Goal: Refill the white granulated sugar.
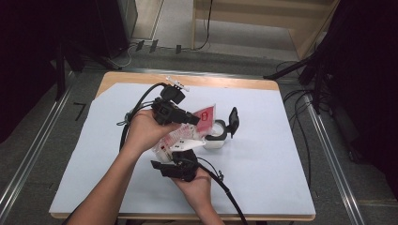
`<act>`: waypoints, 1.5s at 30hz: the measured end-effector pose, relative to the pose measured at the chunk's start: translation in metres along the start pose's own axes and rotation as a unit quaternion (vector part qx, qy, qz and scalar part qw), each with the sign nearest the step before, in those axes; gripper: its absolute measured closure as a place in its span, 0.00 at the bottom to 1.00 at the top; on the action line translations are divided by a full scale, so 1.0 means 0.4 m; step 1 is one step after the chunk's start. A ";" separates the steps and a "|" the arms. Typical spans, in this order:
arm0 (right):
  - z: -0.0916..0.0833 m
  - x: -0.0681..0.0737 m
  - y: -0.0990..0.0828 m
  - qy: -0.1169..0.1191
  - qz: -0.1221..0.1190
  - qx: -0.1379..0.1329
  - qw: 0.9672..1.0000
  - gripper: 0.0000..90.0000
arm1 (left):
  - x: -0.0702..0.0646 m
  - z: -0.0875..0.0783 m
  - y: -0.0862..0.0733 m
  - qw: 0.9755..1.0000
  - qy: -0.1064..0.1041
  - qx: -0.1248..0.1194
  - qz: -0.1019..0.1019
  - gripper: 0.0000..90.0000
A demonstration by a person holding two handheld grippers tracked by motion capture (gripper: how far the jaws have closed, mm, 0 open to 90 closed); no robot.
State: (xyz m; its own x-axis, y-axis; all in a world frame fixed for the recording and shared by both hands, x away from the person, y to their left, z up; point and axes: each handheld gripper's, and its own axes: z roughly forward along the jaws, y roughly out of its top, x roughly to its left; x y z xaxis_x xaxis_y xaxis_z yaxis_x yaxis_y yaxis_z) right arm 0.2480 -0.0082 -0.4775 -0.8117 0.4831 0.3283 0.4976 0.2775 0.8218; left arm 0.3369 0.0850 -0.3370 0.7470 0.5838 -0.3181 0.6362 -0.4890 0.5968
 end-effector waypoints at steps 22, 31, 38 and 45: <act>-0.013 -0.024 -0.014 -0.020 0.001 -0.004 1.000 0.61 | 0.007 -0.031 -0.010 1.000 -0.013 -0.027 -0.003 0.98; -0.033 -0.033 -0.012 -0.043 -0.013 -0.020 0.999 0.61 | 0.019 -0.070 -0.019 0.998 -0.034 -0.049 -0.010 0.99; -0.061 -0.047 -0.009 -0.059 -0.039 -0.030 0.997 0.61 | 0.007 -0.105 -0.027 0.997 -0.034 -0.074 0.004 1.00; -0.076 -0.056 -0.013 -0.068 -0.071 -0.026 0.995 0.61 | 0.009 -0.120 -0.039 0.997 -0.043 -0.067 0.006 1.00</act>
State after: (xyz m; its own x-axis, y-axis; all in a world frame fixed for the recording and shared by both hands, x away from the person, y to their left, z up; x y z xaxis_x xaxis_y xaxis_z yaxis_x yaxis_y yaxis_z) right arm 0.2543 -0.0456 -0.4750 -0.8224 0.5503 0.1444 0.3615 0.3095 0.8795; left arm 0.3203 0.1256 -0.3121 0.7715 0.5179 -0.3696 0.6006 -0.4010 0.6917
